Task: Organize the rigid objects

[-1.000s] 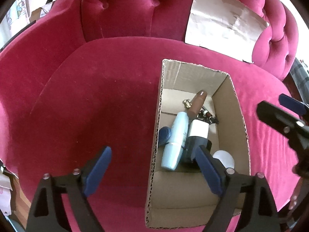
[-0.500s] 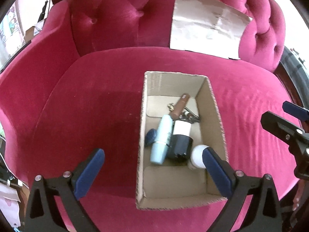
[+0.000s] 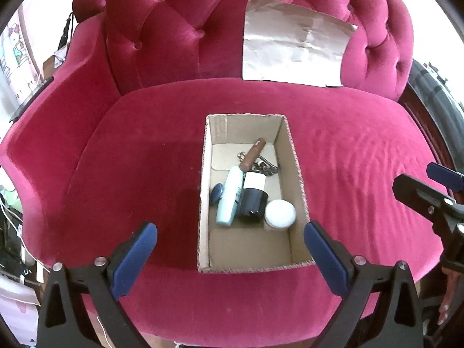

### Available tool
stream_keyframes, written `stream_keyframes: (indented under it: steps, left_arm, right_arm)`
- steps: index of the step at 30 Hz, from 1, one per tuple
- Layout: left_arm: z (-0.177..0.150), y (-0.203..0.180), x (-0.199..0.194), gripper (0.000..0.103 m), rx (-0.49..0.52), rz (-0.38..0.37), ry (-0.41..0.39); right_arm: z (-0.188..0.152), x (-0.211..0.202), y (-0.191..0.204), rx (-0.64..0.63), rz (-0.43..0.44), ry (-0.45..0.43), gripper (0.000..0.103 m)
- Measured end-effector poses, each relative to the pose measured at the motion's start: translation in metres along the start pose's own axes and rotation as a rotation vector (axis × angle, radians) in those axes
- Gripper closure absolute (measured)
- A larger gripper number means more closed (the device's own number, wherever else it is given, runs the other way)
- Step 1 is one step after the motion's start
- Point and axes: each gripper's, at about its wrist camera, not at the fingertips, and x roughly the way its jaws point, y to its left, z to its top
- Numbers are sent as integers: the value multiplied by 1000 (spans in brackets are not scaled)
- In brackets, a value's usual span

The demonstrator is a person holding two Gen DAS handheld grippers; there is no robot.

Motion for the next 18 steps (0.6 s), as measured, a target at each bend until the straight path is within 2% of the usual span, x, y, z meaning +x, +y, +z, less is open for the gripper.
stream_keyframes:
  steps: [5,18]
  left_arm:
    - [-9,-5,-19,0,-14,-19,-15]
    - [-17,-19,-37,0,17,15,-61]
  right_arm:
    - [-8,-21,1,21,-21,-13,0]
    - [-28,-42,2,27,-48,-52,0]
